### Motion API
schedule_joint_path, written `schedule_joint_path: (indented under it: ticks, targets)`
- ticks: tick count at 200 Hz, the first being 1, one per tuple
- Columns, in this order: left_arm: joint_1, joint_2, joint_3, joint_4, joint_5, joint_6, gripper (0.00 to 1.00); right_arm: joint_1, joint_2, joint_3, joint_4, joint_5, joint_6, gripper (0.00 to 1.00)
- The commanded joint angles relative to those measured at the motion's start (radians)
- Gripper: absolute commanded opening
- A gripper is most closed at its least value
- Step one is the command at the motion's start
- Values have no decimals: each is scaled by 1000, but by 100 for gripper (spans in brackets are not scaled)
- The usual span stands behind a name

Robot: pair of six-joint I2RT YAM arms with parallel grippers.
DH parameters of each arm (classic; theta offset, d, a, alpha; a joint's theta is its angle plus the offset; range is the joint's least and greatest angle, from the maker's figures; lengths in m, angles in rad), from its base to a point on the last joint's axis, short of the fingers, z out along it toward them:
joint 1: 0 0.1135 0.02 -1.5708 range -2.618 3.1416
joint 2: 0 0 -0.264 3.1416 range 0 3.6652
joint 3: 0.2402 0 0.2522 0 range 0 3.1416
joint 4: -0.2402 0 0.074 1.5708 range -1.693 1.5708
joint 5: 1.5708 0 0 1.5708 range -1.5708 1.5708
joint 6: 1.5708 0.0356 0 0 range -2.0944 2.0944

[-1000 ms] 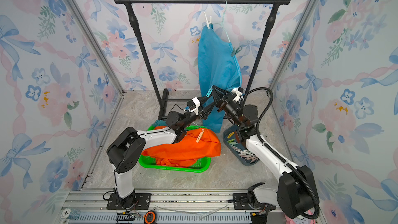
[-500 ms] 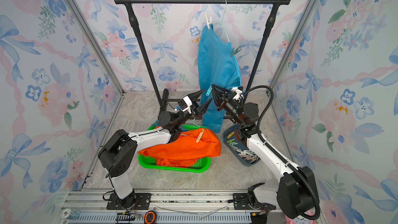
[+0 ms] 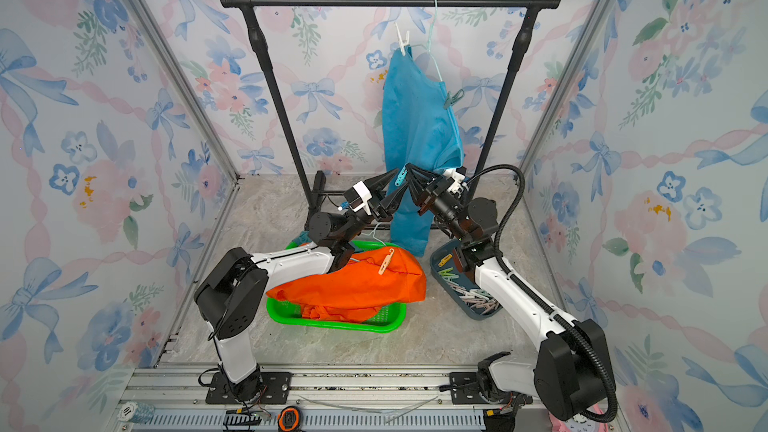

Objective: Use clothespins to secure the t-shirt on both sides of the hanger
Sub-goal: Pick up the clothespin from the storage box.

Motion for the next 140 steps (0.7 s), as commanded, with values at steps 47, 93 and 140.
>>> schedule_joint_path:
  ticks: [47, 93, 140]
  targets:
    - [-13, 28, 7, -14, -84, 56, 41, 25, -3, 22, 34, -2, -9, 18]
    - [-10, 10, -17, -16, -129, 83, 27, 26, -15, 20, 15, -3, -28, 18]
    - [-10, -17, -64, -18, -133, 80, 38, 20, -31, 30, -18, 4, -60, 18]
